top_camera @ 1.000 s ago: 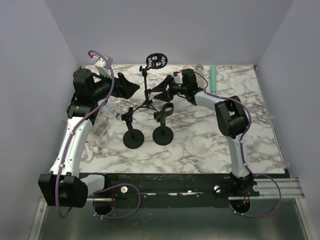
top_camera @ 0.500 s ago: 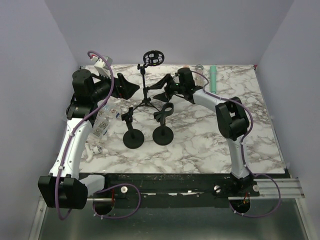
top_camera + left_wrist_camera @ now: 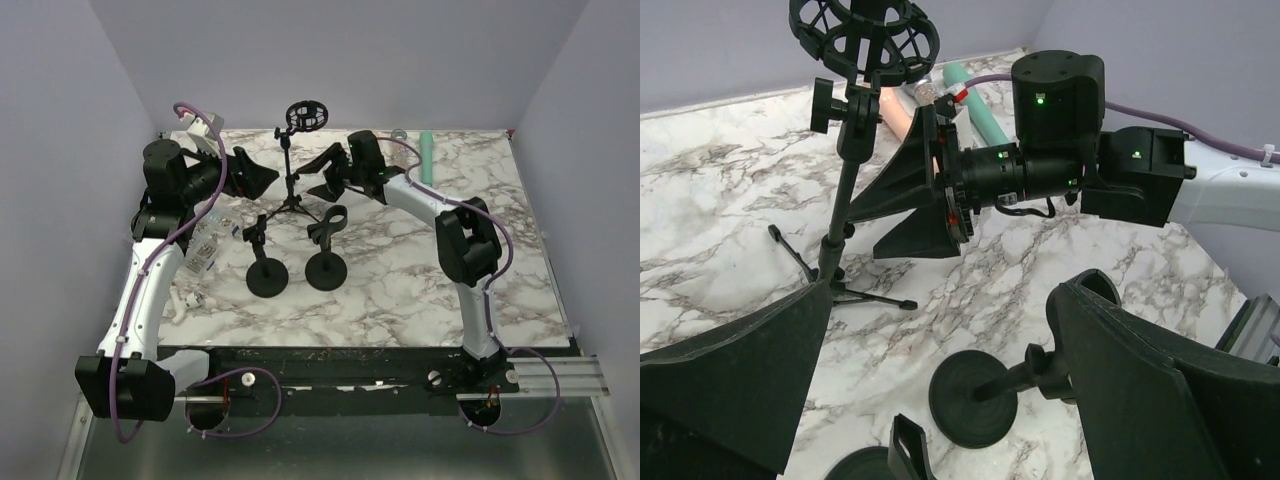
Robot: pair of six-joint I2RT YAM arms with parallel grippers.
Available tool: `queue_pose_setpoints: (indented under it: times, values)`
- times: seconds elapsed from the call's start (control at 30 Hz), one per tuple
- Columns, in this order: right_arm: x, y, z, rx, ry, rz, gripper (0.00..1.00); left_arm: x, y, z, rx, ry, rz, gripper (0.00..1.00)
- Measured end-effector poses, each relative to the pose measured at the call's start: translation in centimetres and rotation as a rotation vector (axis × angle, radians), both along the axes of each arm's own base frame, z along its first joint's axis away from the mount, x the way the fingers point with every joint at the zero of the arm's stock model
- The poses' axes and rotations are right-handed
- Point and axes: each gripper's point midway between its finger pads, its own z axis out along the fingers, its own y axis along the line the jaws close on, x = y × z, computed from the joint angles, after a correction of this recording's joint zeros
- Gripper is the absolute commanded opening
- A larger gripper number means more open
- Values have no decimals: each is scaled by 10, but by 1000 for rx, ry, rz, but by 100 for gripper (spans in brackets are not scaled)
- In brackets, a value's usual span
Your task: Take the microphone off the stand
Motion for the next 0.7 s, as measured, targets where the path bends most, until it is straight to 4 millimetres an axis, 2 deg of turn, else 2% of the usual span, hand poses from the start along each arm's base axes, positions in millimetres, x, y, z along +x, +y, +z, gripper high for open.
queue_pose_setpoints:
  times: [0.43,0.53,0.7]
  values:
    - [10,10,23,-41,-32,-74,67,-4,0,3,-1,-12,0,98]
    - [10,17,33,-45,-48,-81,58,-4,0,4,-1,-14,0,98]
    - [10,23,35,-63,-62,-100,52,-5,0,5,-1,-17,0,98]
